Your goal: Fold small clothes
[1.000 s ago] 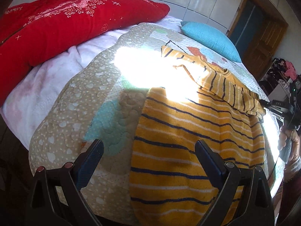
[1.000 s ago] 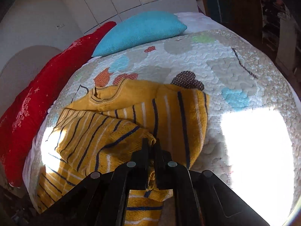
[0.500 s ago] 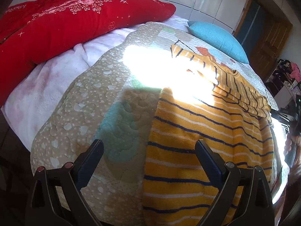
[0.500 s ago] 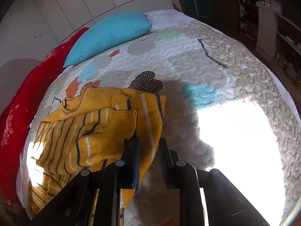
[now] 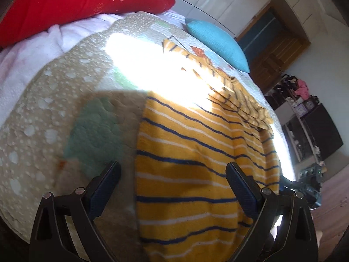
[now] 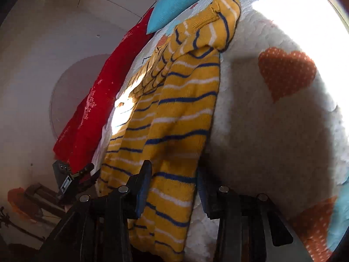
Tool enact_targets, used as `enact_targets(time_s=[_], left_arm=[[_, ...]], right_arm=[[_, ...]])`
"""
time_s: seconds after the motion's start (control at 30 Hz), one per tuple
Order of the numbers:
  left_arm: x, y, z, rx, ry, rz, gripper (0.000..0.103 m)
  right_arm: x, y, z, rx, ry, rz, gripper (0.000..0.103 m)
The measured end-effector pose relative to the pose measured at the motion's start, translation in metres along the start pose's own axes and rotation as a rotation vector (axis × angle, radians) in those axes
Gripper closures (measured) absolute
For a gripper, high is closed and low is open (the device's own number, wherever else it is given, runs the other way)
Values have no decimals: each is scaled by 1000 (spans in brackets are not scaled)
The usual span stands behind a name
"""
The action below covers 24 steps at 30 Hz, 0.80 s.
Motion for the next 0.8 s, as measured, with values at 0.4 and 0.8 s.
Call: enact_targets(time_s=[0.4, 0.8], left_arm=[[60, -38, -8, 66, 70, 41, 39], [41, -61, -73, -42, -23, 96, 96]], right_arm=[[109, 30, 34, -181, 141, 56, 59], [106, 60, -37, -83, 11, -19, 96]])
Point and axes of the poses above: each gripper's, at about its wrist camera, not at the fingertips, and z roughly the way its jaws point, y to its left, x to its underside, the point moved 5 cm from there along z, roughly the way its jaws point
